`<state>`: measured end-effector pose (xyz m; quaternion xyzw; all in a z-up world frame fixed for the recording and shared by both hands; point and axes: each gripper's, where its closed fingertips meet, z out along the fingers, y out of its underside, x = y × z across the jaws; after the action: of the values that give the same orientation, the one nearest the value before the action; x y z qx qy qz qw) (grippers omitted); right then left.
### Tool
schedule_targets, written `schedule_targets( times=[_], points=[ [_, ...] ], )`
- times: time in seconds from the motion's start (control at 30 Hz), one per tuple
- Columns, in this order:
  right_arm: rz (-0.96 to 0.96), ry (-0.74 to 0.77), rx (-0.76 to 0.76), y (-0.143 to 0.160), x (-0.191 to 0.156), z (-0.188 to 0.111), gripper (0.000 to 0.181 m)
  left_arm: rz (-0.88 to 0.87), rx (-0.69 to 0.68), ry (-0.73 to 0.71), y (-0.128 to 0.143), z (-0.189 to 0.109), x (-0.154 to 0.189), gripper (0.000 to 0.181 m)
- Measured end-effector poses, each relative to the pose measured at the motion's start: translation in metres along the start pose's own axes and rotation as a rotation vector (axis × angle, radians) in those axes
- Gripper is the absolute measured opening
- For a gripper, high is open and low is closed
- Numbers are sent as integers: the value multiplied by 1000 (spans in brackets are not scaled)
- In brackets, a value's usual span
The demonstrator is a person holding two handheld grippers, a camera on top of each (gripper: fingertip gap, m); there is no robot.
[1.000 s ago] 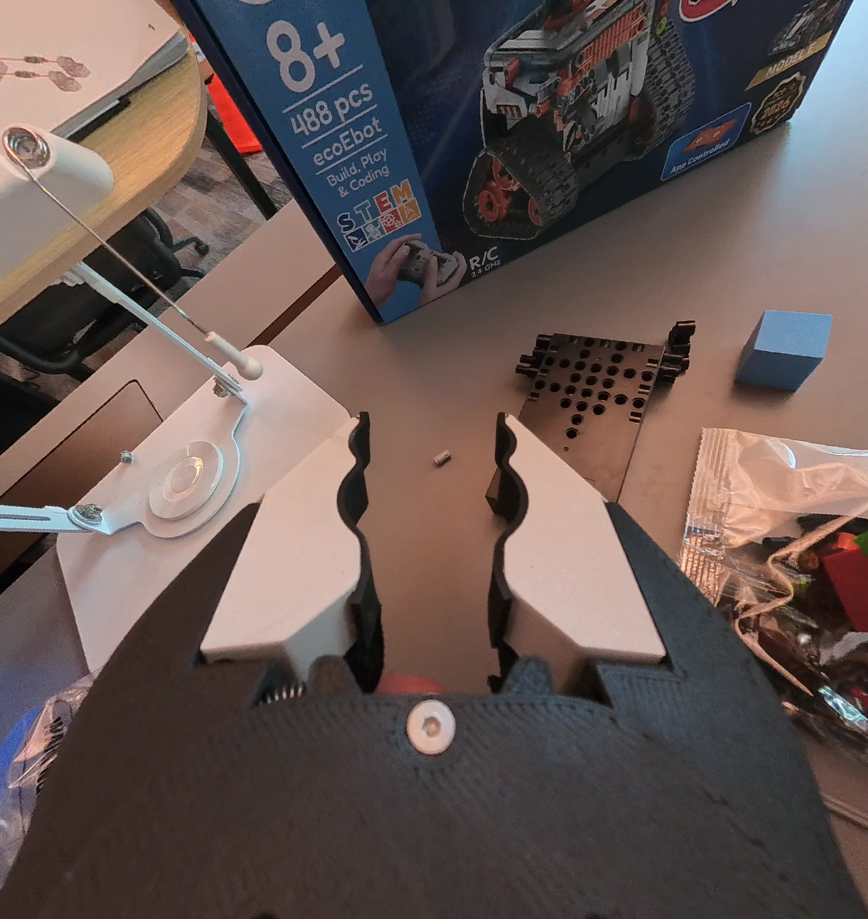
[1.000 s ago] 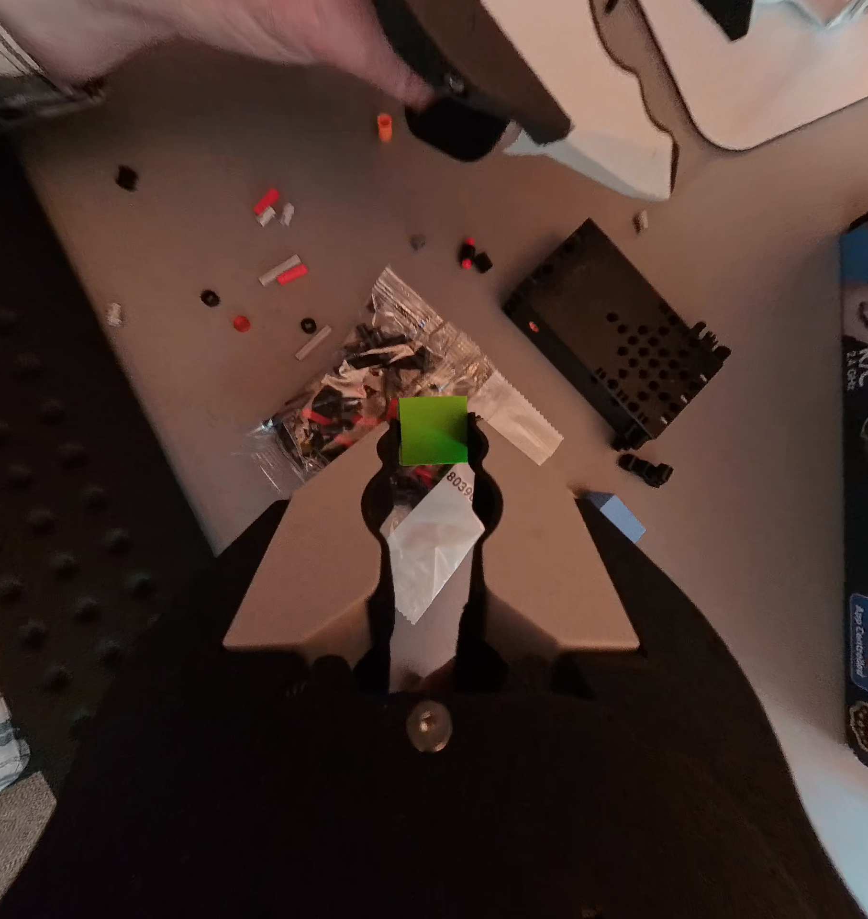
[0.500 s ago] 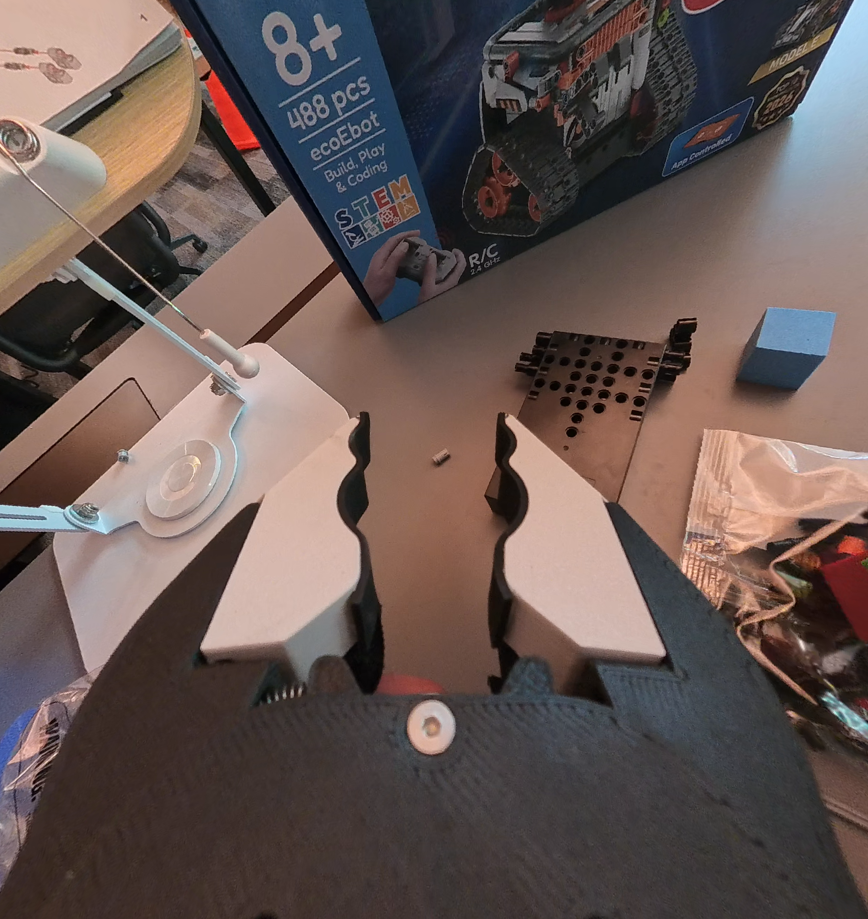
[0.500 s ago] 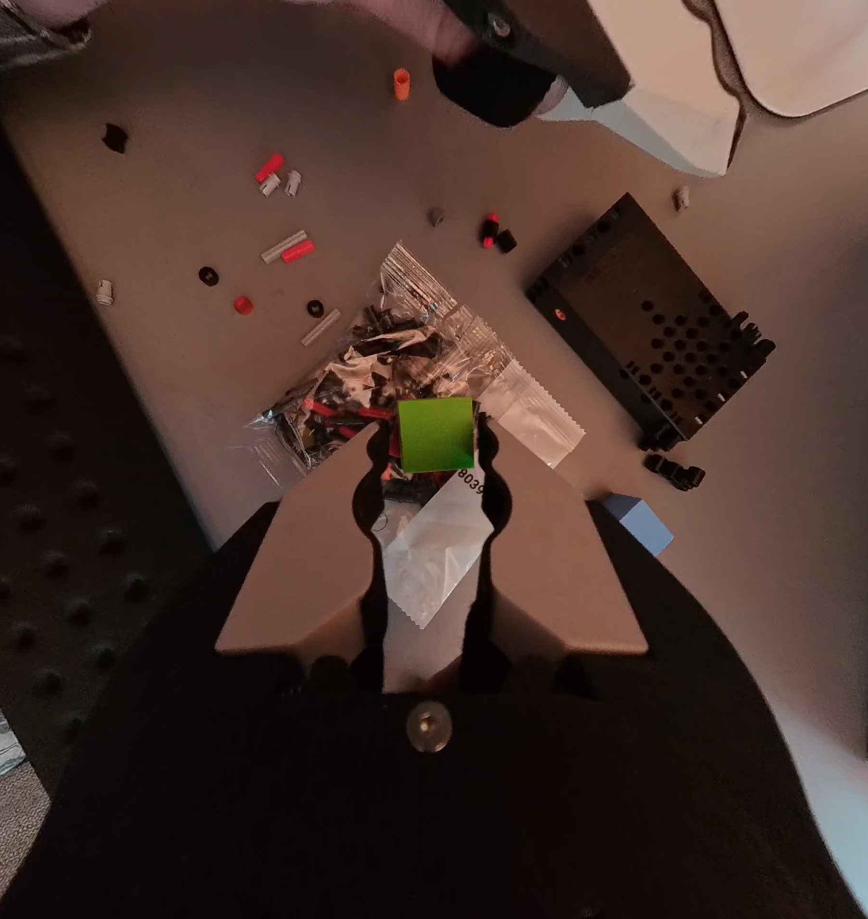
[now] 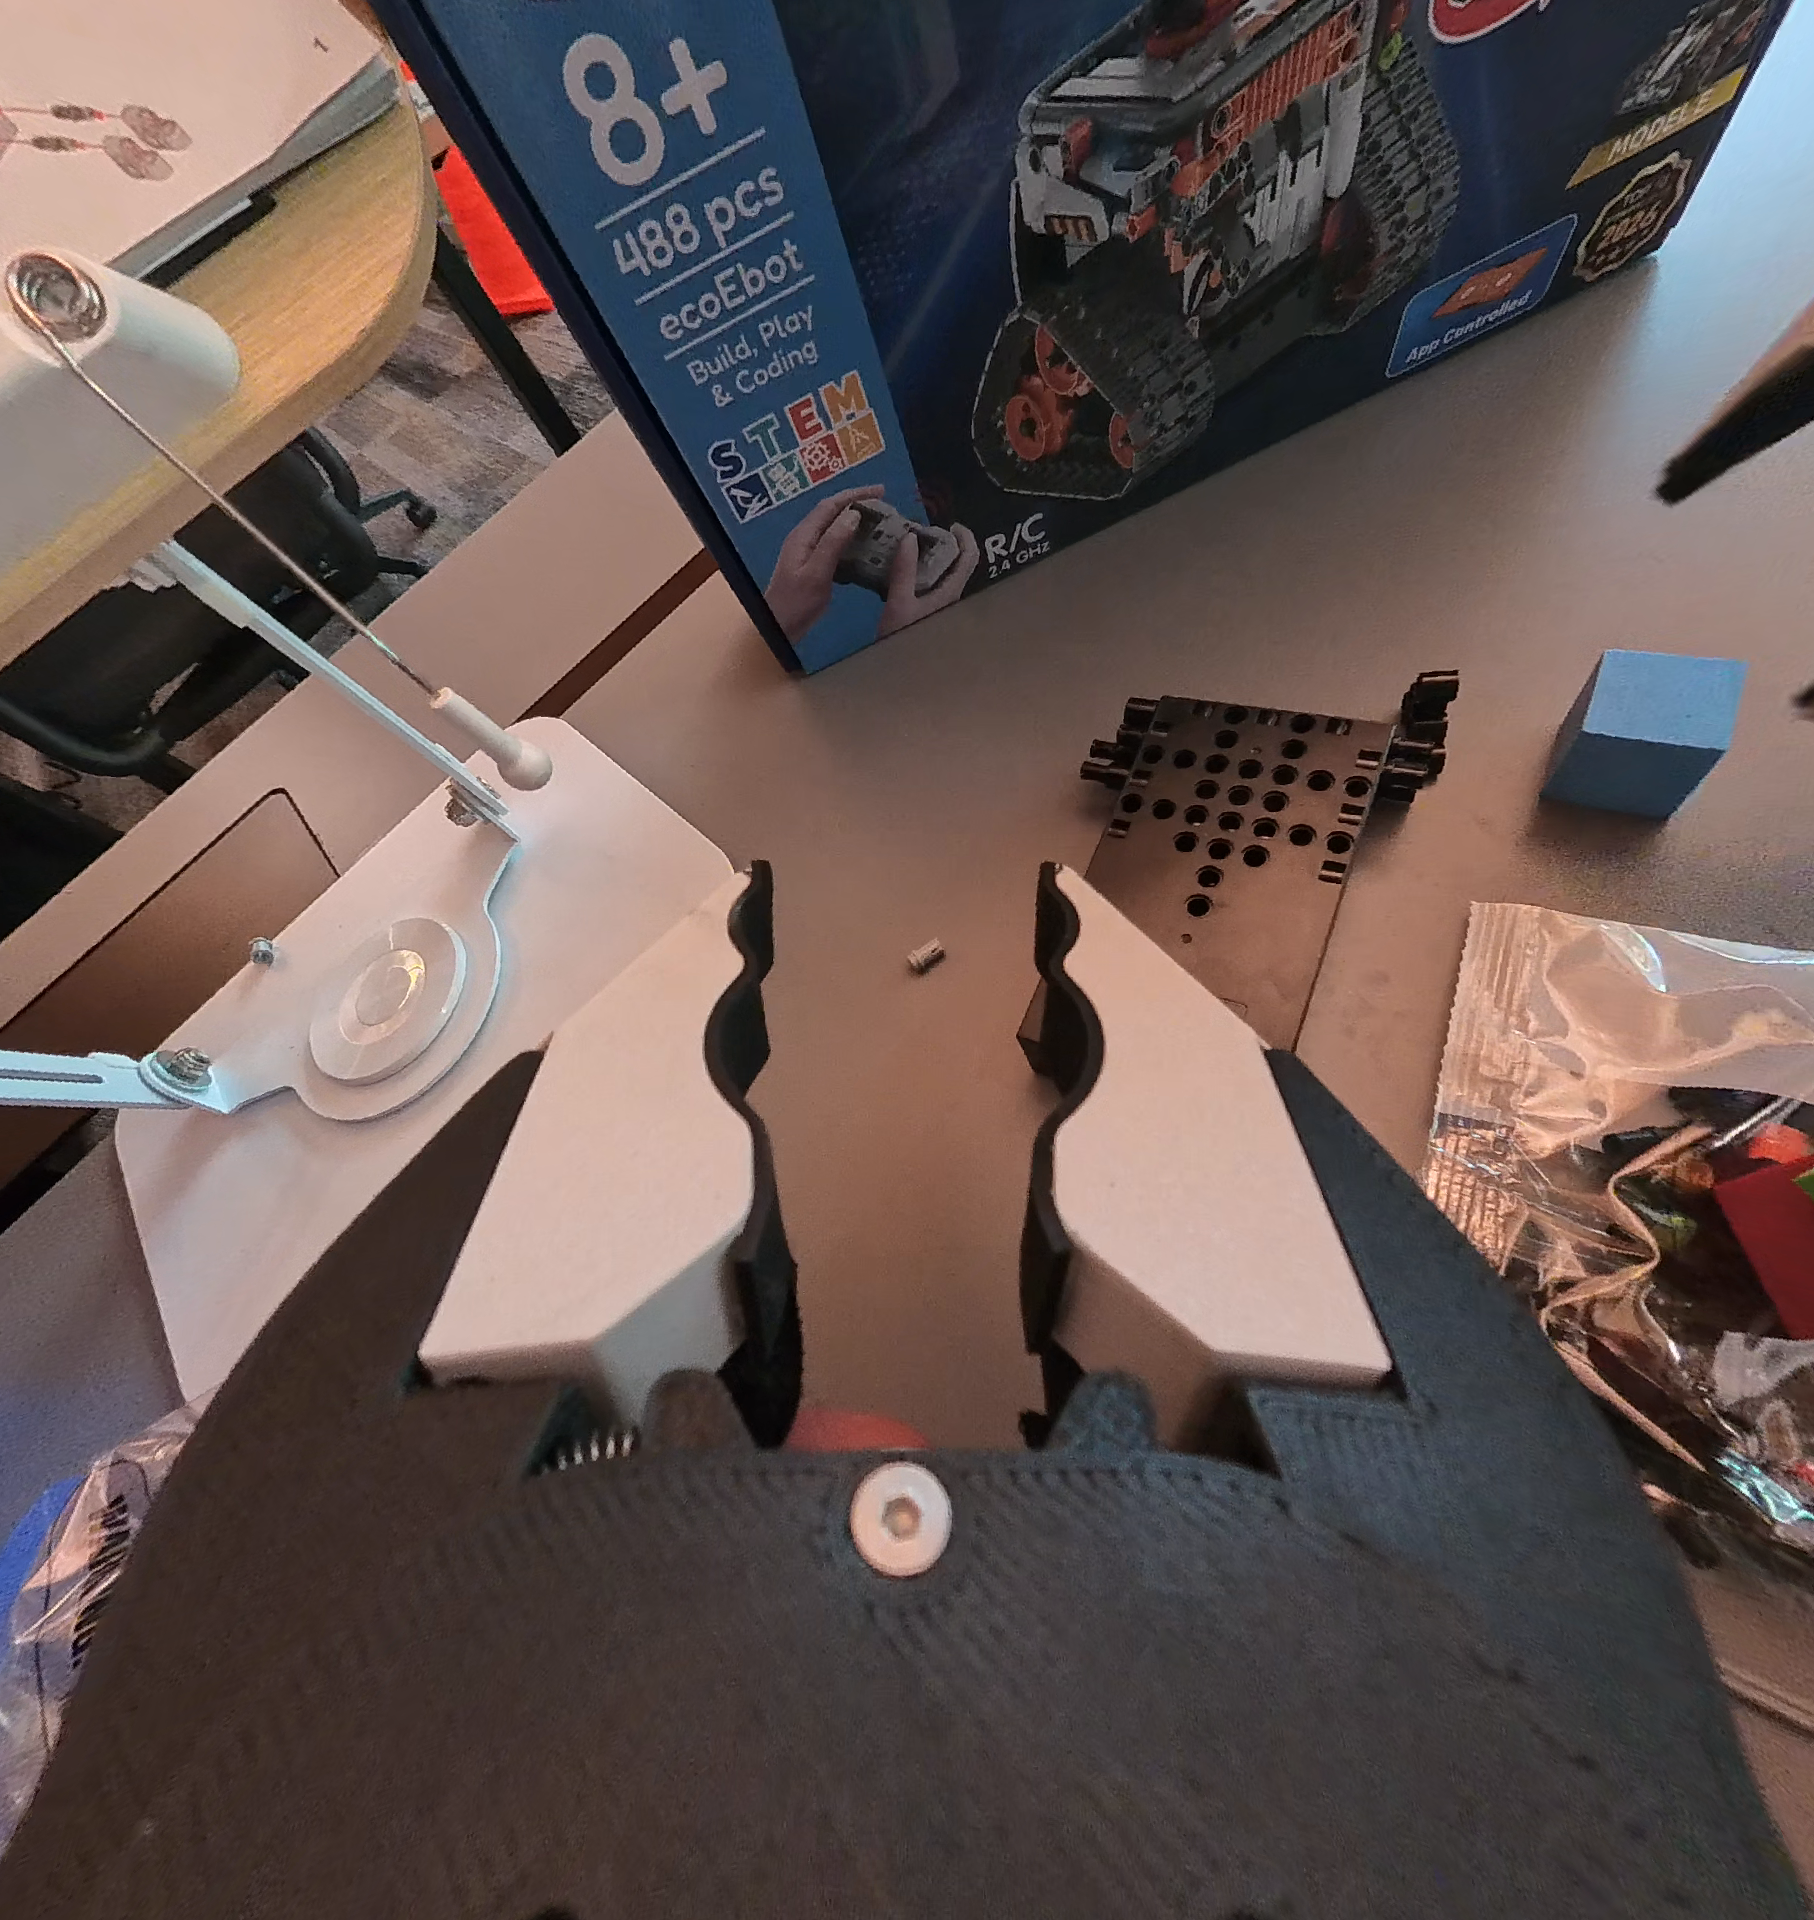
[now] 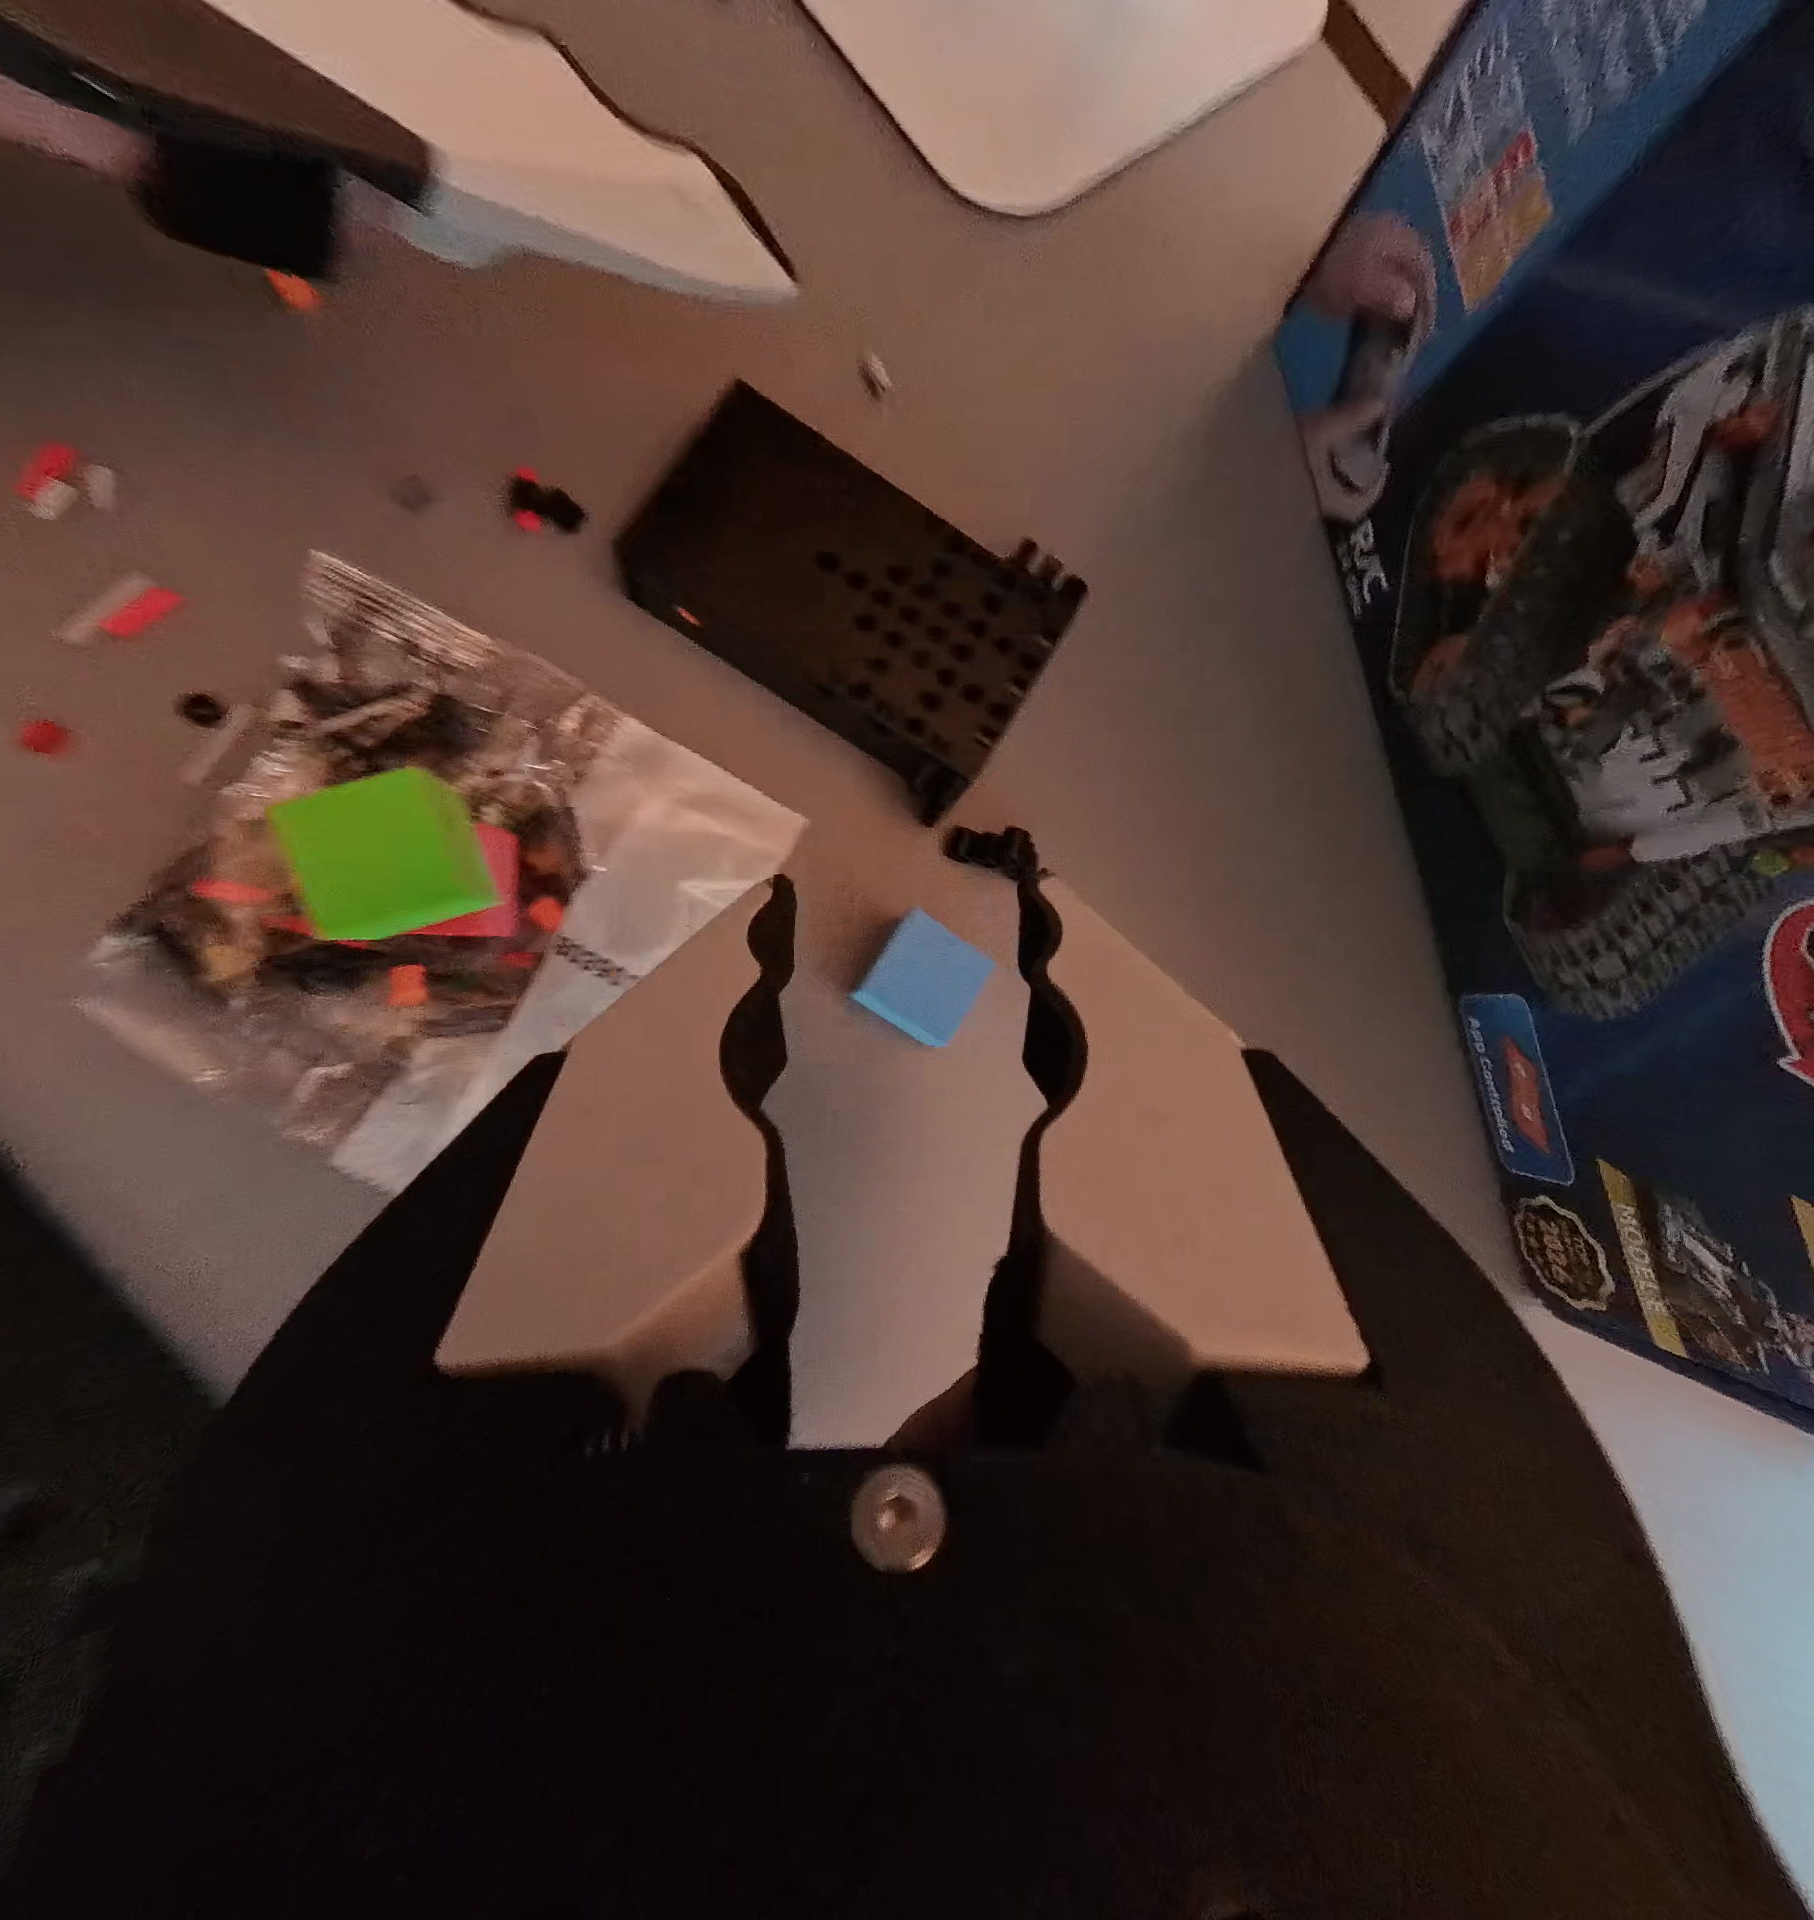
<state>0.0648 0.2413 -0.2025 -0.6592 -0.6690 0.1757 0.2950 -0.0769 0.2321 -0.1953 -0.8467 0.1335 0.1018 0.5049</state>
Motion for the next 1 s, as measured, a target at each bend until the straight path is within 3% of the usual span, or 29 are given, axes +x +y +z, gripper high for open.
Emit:
schedule_targets(
  times=[0.2, 0.3, 0.43, 0.63, 0.8, 1.0],
  points=[
    [39, 14, -182, 41, 13, 35, 45, -3, 0, -1, 0, 0, -1, 49],
    [88, -7, -177, 45, 11, 42, 31, 2, -4, -3, 1, 0, -1, 49],
    [73, -13, -90, 27, 5, 22, 31, -2, -10, -5, 2, 1, -2, 49],
    [-110, -214, 105, -34, -64, -37, 31, 1, -16, -3, 3, 2, -1, 49],
    [-196, -242, 41, -38, -88, -32, 31, 1, -18, -4, 5, 1, 0, 49],
    [-204, -249, -38, -25, -92, -11, 32, -2, -24, -2, 5, 1, -1, 49]
  ],
)
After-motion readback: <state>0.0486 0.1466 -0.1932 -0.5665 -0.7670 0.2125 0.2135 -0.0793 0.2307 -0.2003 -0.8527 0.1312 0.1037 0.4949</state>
